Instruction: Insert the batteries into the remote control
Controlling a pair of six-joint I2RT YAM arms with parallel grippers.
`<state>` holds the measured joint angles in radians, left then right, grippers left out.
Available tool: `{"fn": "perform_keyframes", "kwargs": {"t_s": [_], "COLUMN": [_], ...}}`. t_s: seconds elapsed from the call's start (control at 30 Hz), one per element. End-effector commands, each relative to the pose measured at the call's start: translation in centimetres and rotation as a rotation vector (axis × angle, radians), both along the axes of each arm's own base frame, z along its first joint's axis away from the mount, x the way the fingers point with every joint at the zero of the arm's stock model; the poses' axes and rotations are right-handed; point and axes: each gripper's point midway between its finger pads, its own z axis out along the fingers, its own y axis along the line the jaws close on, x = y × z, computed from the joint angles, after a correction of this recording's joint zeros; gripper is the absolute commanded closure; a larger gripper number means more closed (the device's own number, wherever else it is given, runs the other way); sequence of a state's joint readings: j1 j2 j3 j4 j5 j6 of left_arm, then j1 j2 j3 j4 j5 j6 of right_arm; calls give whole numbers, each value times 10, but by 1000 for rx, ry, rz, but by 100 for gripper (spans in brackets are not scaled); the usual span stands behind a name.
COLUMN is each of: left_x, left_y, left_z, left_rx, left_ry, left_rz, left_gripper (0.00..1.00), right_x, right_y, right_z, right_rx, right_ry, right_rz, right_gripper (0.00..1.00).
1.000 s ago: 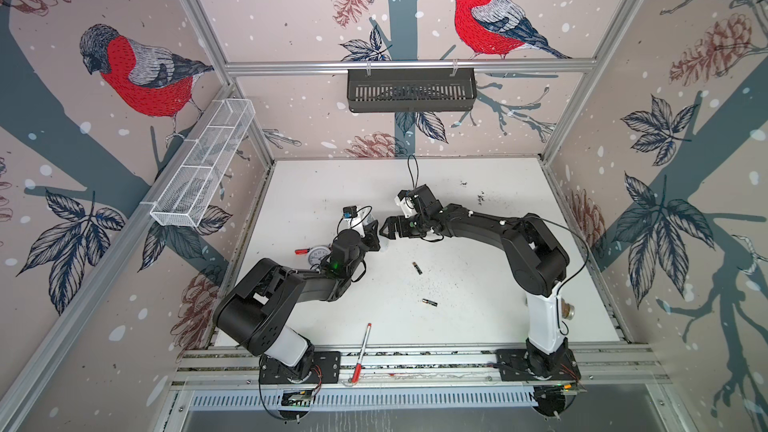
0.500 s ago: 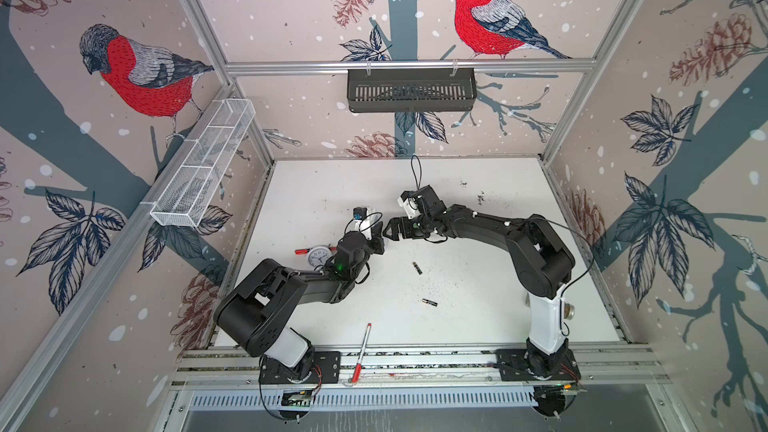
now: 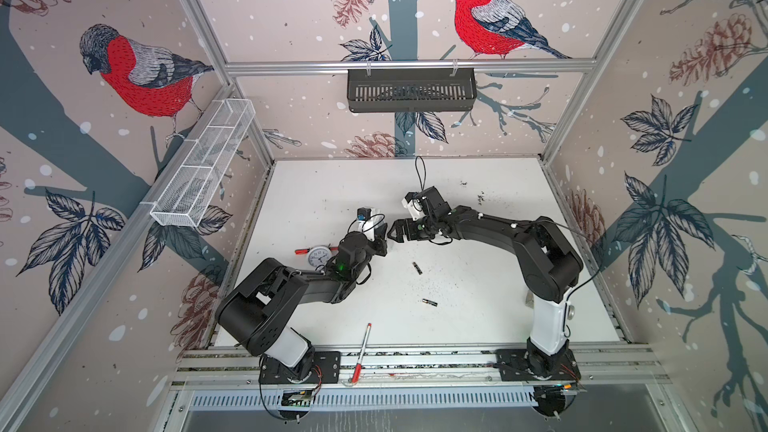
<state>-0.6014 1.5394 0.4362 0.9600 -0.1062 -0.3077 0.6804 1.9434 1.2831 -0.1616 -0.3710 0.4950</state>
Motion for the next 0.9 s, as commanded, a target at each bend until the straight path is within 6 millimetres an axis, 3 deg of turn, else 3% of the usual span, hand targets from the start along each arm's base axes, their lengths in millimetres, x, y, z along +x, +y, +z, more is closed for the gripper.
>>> {"fn": "perform_keyframes", "kwargs": {"t_s": [0.0,0.87], "left_x": [4,7], "left_y": [-12,-12], "left_z": [54,44], "left_rx": [-129,-87], "left_ry": [-166,-154], "left_rz": [-34,-9], "left_gripper": [100,100], "right_x": [4,-5], "right_y": [-29,-35], "right_z": [-19,-5], "right_rx": [-141,-108], "right_ry": [-5,-4], "right_rz": [-75,-60], "right_gripper": [0,0]}}
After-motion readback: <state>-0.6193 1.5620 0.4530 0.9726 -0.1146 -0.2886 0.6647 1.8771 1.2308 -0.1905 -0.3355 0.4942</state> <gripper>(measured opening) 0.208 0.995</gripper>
